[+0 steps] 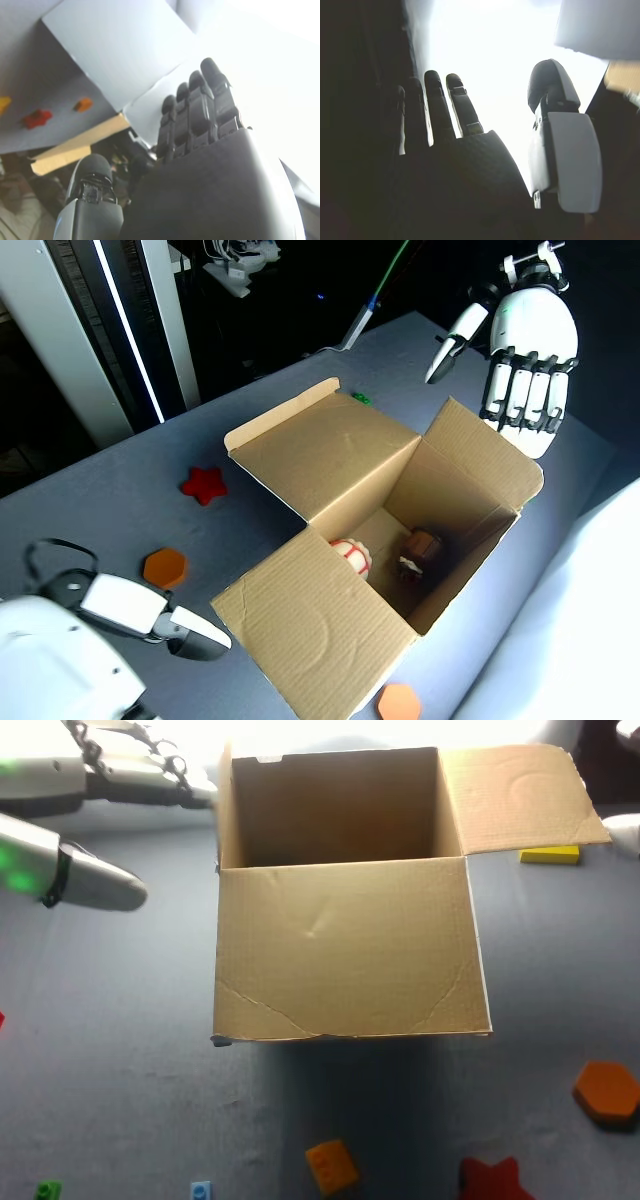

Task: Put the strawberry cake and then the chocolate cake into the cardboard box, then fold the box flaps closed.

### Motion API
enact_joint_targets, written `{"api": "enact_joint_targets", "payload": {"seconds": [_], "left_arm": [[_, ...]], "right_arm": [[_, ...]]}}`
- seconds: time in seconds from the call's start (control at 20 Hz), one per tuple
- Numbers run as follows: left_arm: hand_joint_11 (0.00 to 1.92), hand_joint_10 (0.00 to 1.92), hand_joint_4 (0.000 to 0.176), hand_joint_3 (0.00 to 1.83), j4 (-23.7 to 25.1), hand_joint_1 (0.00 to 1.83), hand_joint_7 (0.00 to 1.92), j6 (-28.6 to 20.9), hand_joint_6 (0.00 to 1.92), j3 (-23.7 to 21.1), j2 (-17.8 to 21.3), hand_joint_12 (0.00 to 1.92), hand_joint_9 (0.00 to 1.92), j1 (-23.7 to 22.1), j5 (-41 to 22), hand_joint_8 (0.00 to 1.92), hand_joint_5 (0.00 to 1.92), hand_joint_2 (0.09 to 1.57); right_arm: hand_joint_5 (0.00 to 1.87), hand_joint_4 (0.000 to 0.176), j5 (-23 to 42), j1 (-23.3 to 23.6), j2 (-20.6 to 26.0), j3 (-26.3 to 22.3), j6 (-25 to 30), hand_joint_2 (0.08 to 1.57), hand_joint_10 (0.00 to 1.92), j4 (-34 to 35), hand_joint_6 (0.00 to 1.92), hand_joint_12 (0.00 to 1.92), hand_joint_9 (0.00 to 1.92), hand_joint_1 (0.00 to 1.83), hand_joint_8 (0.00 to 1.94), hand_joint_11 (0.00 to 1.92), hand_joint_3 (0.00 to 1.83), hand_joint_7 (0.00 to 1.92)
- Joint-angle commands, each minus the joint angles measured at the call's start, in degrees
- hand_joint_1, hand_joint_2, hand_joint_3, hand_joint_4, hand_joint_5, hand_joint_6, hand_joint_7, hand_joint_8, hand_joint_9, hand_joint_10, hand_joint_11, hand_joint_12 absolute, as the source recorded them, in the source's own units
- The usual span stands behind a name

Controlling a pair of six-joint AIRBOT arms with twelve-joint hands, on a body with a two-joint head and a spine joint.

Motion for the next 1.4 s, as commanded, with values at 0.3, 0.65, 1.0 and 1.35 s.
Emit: {"api": "enact_joint_targets", "payload": {"seconds": [0.3, 0.65, 1.0, 1.35], "left_arm": [[0.00, 0.00, 0.011, 0.00, -0.3, 0.00, 0.17, 0.2, 0.00, -3.4, -0.1, 0.70, 0.18, -2.6, -0.5, 0.00, 0.15, 1.22], [0.00, 0.00, 0.007, 0.00, 5.6, 0.00, 0.17, 0.5, 0.00, -2.3, -5.4, 0.69, 0.18, -4.6, -0.2, 0.00, 0.15, 1.21], [0.00, 0.00, 0.015, 0.00, 7.9, 0.01, 0.14, 0.5, 0.00, 0.6, -8.4, 0.63, 0.16, -4.0, -0.2, 0.00, 0.14, 1.22], [0.00, 0.01, 0.013, 0.00, 8.2, 0.00, 0.17, 0.5, 0.00, 0.7, -8.7, 0.67, 0.19, -1.3, -0.3, 0.00, 0.12, 1.20]], "right_arm": [[0.05, 0.000, -2.6, -3.2, -0.2, -0.7, -14.0, 1.18, 0.01, -0.8, 0.01, 0.03, 0.06, 0.00, 0.01, 0.02, 0.01, 0.10], [0.07, 0.000, -11.4, -1.8, -1.0, -1.1, -10.3, 1.20, 0.00, -0.9, 0.00, 0.19, 0.08, 0.00, 0.00, 0.00, 0.00, 0.10], [0.08, 0.000, -13.4, 7.0, 1.4, -4.1, -5.3, 1.21, 0.00, -0.9, 0.00, 0.24, 0.10, 0.00, 0.01, 0.00, 0.00, 0.11], [0.06, 0.000, -13.5, 14.2, 2.6, -8.6, -4.2, 1.20, 0.00, -0.9, 0.00, 0.24, 0.08, 0.00, 0.00, 0.00, 0.00, 0.11]]}}
